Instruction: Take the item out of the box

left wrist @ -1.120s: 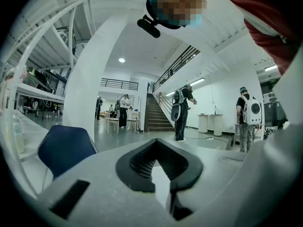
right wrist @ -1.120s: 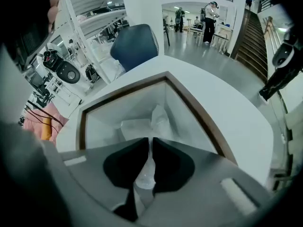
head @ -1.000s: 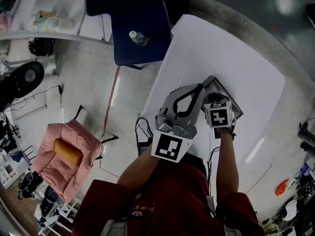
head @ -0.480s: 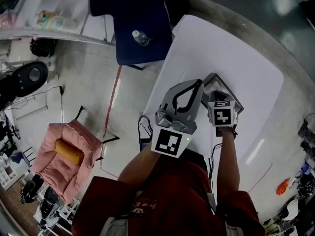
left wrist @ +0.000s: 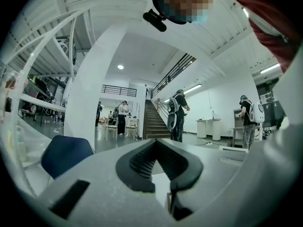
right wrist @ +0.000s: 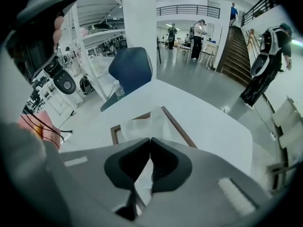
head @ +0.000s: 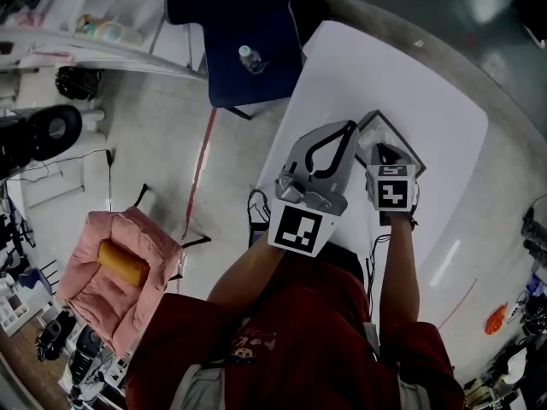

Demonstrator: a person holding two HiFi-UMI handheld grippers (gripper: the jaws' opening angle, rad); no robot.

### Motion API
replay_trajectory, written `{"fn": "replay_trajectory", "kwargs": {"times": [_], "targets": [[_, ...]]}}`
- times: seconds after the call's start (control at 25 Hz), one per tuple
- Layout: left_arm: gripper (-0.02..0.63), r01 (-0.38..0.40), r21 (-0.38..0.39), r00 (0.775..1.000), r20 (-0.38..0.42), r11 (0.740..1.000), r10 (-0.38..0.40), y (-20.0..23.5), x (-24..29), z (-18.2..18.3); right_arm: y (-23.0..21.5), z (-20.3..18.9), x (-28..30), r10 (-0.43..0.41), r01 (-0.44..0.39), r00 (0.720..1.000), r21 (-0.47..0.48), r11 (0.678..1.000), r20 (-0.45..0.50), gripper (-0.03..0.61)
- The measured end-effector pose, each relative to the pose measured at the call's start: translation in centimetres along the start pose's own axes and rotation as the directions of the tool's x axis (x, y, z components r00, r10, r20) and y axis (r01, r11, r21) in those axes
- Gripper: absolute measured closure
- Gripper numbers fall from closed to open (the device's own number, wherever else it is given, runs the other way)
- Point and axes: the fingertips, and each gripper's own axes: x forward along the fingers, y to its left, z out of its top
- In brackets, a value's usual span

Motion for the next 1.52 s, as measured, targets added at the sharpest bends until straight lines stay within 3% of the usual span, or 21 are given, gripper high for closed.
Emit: {"fn": "replay_trajectory", "kwargs": {"times": [0.72, 1.52], "targets": [[0.612, 0.086, 0.053, 0.988, 0.125, 0.995, -0.093, -1.8, -5.5, 5.8, 2.5, 2.0, -10.3, -0.167, 0.141, 0.957, 0.124, 0.982, 0.235, 0.572], [0.612, 0.211, 0.038, 0.941, 0.262, 0.977, -0.213, -5.1, -11.5, 11.1, 7.0, 1.6, -22.5, -0.341, 0.256, 0.843, 0.247, 0.934, 0.416, 0.572]]}}
